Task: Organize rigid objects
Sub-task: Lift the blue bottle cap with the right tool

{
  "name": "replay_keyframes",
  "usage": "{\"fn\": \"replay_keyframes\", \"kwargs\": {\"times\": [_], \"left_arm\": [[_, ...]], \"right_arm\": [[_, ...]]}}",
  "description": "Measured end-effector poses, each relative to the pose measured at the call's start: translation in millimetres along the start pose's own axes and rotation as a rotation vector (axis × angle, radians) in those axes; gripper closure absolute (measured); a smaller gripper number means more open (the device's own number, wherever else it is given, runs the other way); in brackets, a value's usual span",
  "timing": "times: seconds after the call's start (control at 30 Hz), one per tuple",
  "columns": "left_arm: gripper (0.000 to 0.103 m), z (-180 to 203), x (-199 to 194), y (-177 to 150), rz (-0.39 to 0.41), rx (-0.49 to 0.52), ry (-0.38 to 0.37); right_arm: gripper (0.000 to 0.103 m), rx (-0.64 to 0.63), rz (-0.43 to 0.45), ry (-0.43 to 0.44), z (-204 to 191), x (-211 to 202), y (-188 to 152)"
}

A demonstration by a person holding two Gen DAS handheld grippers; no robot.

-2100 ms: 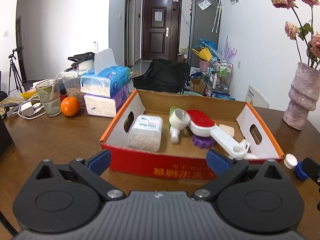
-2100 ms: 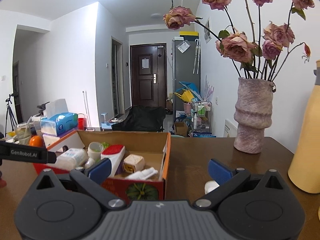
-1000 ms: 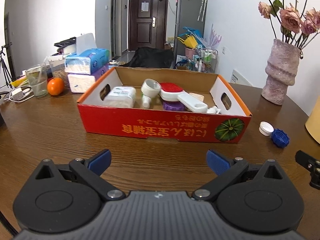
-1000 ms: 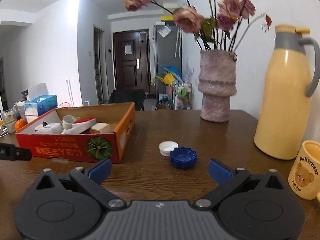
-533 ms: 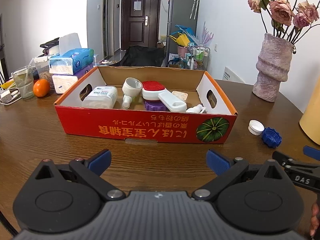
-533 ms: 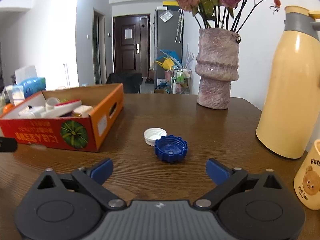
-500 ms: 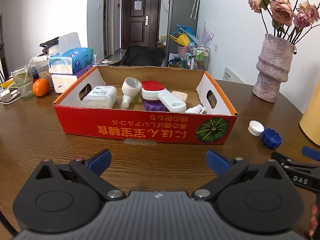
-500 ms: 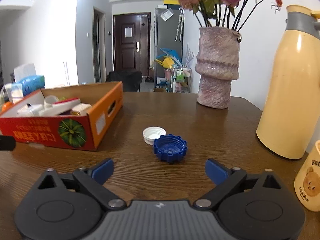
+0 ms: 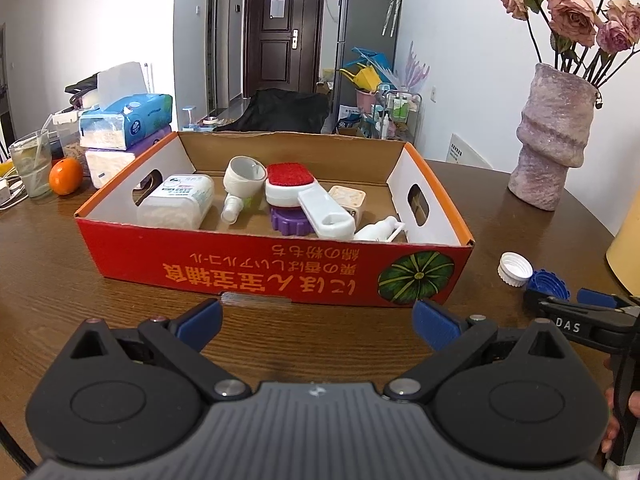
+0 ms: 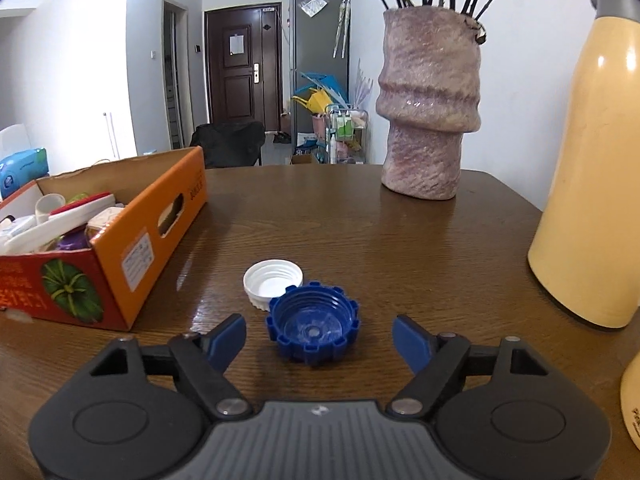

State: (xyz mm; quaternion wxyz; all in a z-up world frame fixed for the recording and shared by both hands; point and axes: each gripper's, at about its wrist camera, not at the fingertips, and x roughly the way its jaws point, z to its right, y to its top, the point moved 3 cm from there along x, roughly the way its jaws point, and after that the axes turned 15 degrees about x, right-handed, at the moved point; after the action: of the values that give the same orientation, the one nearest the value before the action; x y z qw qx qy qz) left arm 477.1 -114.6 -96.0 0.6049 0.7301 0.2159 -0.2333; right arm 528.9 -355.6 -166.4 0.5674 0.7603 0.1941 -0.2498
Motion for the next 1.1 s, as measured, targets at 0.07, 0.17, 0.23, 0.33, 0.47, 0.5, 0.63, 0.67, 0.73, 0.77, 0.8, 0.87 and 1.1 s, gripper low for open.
{"fn": "replay_keyframes", "kwargs": {"times": [0.07,0.17,0.23,0.33,0.47,0.5,0.63,0.67,0.73,0.77,0.8,0.87,1.1], "left_arm": [[0.0,1,2,1,-0.001,0.002,0.001],[0.0,3,5,3,-0.003,0.004,0.003],[0.0,5,6,4,-0.002,0.005,0.007],[0.0,7,7,5,0.0,0.005,0.01],[0.0,11,6,7,0.004,0.003,0.01],[0.0,13,5,8,0.007,0.003,0.009],[0.0,25,2,10,0.014,0.017,0.001],[0.0,29,1,10,0.015,0.021,-0.002],[0.0,37,0,11,0.017,0.032,-0.008],[0.0,42,0,11,0.018,0.037,-0.01],[0.0,46,0,11,0.018,0.041,-0.013],[0.0,54,-1,12,0.019,0.048,-0.02],[0.0,84,0,13,0.015,0.074,-0.036]], "right_arm": [[0.033,0.0,-0.016,0.007,-1,6,2],[0.051,0.008,-0.046,0.021,0,13,4],[0.051,0.012,-0.047,0.036,0,15,5],[0.051,0.016,-0.038,0.044,1,13,5],[0.052,0.013,-0.003,0.047,3,3,5],[0.051,0.014,0.004,0.051,3,0,5],[0.051,0.014,0.038,0.06,9,-13,8],[0.051,0.015,0.046,0.062,12,-16,9],[0.051,0.019,0.06,0.064,18,-23,9],[0.051,0.022,0.065,0.064,22,-26,10],[0.051,0.023,0.069,0.063,26,-28,10],[0.051,0.027,0.079,0.061,34,-34,11],[0.051,0.052,0.098,0.052,58,-44,15]]}}
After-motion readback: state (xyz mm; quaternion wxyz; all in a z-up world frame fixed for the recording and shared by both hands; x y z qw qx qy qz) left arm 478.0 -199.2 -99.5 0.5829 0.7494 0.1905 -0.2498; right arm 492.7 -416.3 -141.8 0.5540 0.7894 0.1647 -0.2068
